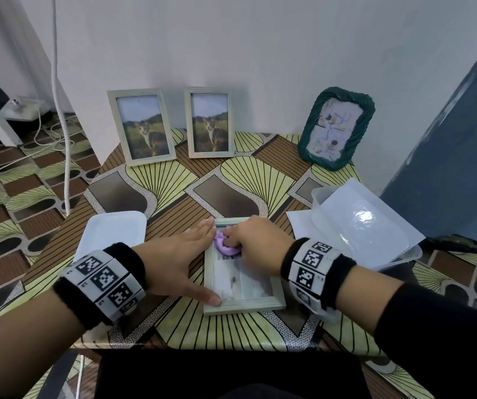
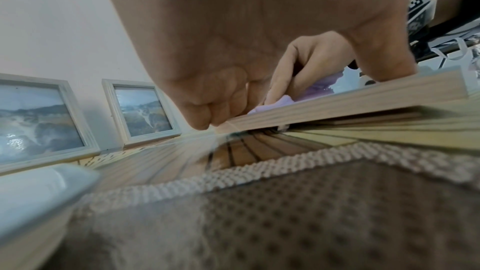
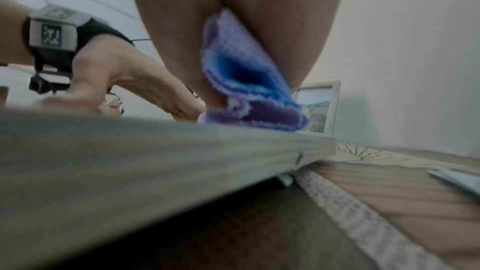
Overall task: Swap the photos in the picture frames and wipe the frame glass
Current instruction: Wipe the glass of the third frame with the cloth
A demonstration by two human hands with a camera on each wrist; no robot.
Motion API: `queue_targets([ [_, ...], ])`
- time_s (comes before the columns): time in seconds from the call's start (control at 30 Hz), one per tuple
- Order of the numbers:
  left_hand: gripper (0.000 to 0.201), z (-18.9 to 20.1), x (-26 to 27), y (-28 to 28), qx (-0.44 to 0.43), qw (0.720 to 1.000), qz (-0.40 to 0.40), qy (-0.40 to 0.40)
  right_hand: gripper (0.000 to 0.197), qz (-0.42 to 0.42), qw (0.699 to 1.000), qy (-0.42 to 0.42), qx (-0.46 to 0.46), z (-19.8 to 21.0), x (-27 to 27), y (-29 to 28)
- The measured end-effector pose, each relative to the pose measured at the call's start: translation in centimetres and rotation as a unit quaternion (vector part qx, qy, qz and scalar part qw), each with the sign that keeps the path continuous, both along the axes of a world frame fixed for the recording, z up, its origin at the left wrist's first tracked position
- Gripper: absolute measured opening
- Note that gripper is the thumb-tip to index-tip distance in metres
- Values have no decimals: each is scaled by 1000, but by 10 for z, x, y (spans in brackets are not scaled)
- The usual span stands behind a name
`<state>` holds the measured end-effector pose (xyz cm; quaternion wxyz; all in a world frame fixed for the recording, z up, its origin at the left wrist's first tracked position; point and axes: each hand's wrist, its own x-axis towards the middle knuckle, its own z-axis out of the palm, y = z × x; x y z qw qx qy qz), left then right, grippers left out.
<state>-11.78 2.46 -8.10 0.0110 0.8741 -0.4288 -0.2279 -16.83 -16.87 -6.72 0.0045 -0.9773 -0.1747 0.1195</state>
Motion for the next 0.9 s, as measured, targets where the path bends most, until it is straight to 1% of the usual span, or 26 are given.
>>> queue_targets([
  [0.07,140,0,0,0,-3,1000,2,-4,15,-4,999,8,44,-4,-3,1],
  [0.17,139,1,-2,1,-3,1000,0,-15,25,-24,984,2,175,-6,-9,-6],
  [0.27,139,2,-1,2,-14,1000,0,-22,39,-59,943,-28,327,-2,-22,-14],
  [0.33,138,1,0,1,-18,1000,-1,-12,44,-99,909,-57,401,-6,-33,-19],
  [0.4,133,1,2,2,-24,1000,0,2,42,-178,879,-74,436,-12,-42,-25],
  [0.47,121,2,5,1,-40,999,2,5,40,-245,850,-77,459,-16,-47,-33],
  [0.5,113,4,7,-1,-53,999,3,-2,40,-276,829,-65,482,-17,-49,-35],
  [0.53,105,6,8,-3,-69,998,0,-12,40,-306,797,-39,519,-18,-50,-37],
  [0.6,89,11,8,-11,-101,994,-21,-28,41,-352,708,23,612,-22,-52,-38],
  [0.63,83,13,6,-15,-113,993,-36,-27,40,-358,666,46,652,-25,-53,-37],
  [0.67,79,14,2,-21,-121,991,-52,-22,37,-354,634,57,685,-27,-54,-36],
  [0.7,76,15,-2,-27,-121,990,-66,-14,36,-347,614,57,707,-28,-56,-35],
  [0.8,71,15,-14,-45,-83,992,-89,-9,38,-350,581,50,733,-33,-60,-34],
  [0.83,69,14,-17,-50,-64,994,-92,-19,40,-353,571,52,740,-33,-61,-34],
  [0.9,55,15,-22,-59,-52,993,-95,-51,37,-379,532,59,755,-35,-60,-35],
])
